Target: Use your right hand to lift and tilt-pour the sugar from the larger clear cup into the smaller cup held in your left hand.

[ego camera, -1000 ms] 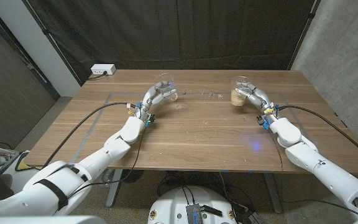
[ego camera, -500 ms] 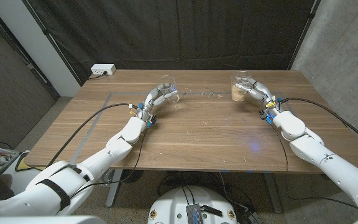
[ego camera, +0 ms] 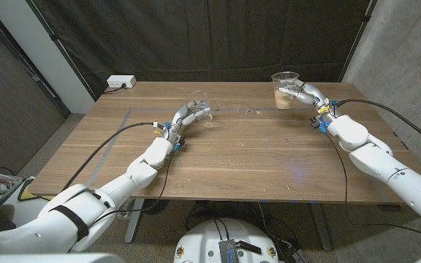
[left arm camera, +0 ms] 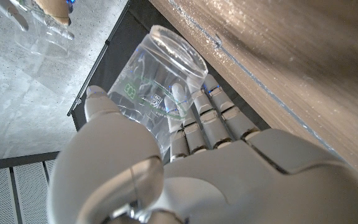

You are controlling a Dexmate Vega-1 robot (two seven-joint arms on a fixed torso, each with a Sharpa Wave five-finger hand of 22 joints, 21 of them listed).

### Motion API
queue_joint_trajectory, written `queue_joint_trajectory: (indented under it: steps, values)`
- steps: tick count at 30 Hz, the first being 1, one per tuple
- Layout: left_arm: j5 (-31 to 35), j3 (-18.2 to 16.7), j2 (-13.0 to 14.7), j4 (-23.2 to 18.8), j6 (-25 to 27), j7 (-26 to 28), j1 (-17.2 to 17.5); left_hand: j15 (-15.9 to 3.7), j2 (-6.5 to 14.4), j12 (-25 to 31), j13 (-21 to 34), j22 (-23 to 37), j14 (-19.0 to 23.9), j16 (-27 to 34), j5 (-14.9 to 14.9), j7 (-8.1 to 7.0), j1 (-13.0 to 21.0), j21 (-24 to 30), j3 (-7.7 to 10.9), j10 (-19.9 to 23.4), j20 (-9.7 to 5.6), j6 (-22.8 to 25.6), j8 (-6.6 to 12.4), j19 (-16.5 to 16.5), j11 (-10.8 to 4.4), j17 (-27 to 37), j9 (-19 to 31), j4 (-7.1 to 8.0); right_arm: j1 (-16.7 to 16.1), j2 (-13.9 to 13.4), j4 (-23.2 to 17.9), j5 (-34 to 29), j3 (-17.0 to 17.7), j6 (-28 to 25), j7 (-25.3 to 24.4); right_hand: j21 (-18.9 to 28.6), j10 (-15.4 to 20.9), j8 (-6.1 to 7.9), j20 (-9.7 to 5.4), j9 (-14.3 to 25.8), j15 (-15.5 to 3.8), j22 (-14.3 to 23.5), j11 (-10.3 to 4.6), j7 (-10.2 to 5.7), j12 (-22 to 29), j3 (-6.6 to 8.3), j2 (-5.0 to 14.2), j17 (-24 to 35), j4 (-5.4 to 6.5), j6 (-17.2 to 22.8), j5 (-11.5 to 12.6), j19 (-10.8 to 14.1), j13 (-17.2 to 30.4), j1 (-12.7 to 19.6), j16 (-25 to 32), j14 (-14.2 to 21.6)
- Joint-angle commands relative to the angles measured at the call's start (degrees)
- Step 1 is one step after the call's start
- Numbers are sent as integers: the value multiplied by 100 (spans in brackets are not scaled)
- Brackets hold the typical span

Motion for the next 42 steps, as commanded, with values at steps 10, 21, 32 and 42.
queue_joint_trajectory:
  steps: [10,21,32,42]
  values:
    - [-196,252,-417,1165,-458,-450,-534,-555,62,43,18,28,115,-13,-41,34,20,43,-83,83,-36,104,49,3,-18,36,3,9,662,-538,-792,-24,115,-996,498,85,80,-4,-707,7,-1041,42,-3,9,-53,30,17,11,23,105,-25,4,-12,21,-24,116]
    - [-254,345,-494,1381,-499,-523,-645,-545,70,53,16,29,146,-24,-58,35,32,56,-105,103,-45,123,64,8,-23,53,4,15,962,-689,-1086,-186,112,-1230,647,123,118,-10,-706,5,-1045,62,11,9,-68,38,20,8,19,124,-34,2,-14,33,-34,151]
    - [-220,439,-537,1393,-474,-491,-699,-545,78,62,26,30,164,-39,-74,17,41,68,-129,103,-46,117,70,6,-27,73,8,23,1187,-970,-1663,-422,57,-1684,933,150,122,-19,-701,4,-1045,77,2,16,-87,40,21,4,24,132,-43,-17,-5,28,-47,176]
    - [-130,465,-419,927,-330,-413,-550,-553,91,67,24,30,174,-54,-88,20,46,80,-147,111,-51,125,80,10,-35,90,8,33,1407,-1202,-2422,-728,-126,-2375,1315,179,116,-33,-673,4,-1056,92,-1,20,-112,62,16,15,-8,131,-46,-38,7,88,-59,179]
